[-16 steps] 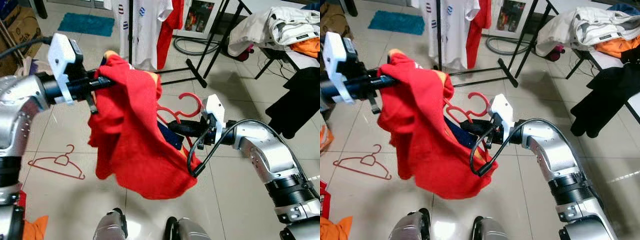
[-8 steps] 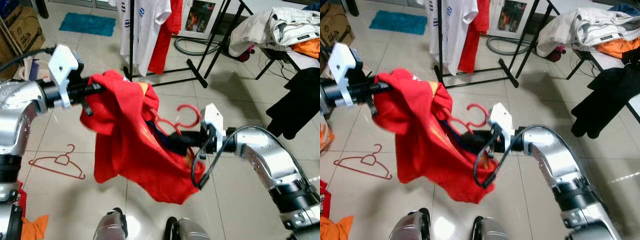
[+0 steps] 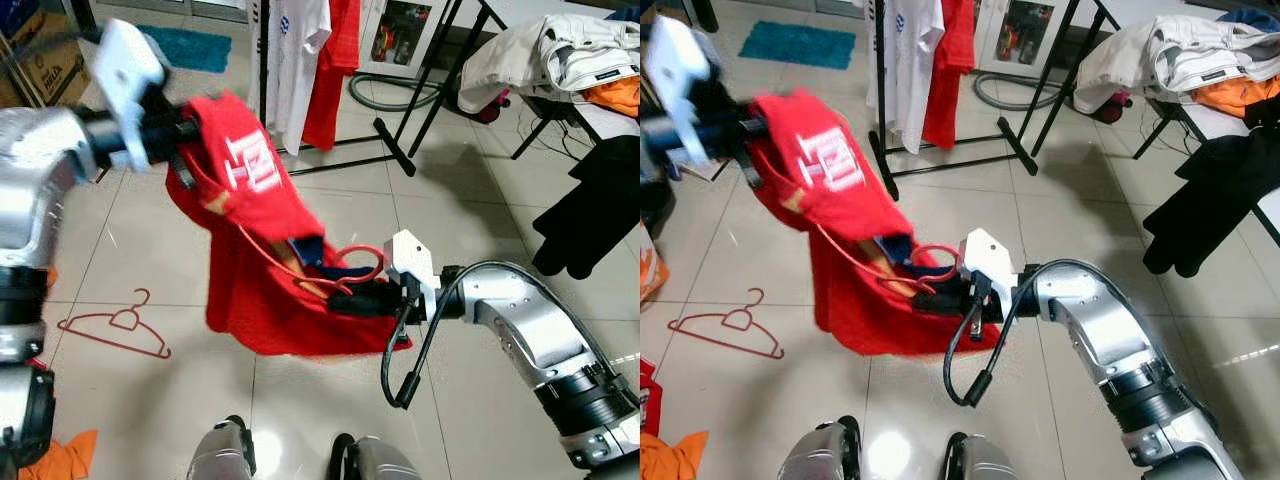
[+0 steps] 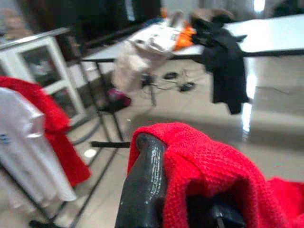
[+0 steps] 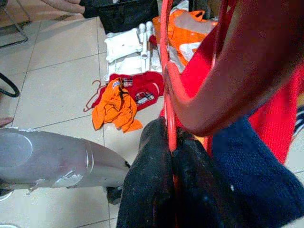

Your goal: Hang hanger

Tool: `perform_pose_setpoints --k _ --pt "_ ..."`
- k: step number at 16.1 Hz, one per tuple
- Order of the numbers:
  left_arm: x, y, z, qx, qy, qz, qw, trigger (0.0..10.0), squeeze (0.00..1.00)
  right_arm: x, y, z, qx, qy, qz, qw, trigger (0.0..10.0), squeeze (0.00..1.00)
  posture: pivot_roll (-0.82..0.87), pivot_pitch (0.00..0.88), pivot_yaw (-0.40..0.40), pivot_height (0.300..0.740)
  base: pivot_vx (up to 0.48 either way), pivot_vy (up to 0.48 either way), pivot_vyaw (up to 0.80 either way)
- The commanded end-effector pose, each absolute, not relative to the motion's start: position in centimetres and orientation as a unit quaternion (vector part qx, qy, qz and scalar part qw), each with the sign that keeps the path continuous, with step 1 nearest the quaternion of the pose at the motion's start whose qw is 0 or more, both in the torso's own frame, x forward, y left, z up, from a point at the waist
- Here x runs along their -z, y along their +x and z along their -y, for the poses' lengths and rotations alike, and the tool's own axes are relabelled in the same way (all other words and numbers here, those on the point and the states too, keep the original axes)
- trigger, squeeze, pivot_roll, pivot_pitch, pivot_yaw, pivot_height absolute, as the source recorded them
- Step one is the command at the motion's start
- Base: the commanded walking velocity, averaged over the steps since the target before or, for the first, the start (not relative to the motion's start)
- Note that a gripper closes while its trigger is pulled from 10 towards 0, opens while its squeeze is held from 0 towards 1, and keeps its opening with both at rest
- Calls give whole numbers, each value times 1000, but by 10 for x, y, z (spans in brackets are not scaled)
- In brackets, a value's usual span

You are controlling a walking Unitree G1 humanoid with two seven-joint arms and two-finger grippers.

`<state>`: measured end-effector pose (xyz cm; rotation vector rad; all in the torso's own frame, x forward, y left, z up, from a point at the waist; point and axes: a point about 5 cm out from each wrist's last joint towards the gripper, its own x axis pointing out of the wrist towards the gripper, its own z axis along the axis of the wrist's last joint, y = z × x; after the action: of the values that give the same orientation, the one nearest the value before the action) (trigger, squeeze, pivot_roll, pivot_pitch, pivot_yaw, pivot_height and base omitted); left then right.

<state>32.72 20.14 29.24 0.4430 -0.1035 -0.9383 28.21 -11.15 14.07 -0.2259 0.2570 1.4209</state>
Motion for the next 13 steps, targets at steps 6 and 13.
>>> perform_pose_setpoints --k 6,13 --pt "-295 313 -177 497 214 80 837 10000 0 -129 278 117 -640 -92 -150 748 0 0 -23 157 -112 740 0 0 0" --pt "-300 313 -193 459 197 69 863 10000 0 -141 300 115 -576 -106 -89 806 0 0 -22 160 -115 740 0 0 0"
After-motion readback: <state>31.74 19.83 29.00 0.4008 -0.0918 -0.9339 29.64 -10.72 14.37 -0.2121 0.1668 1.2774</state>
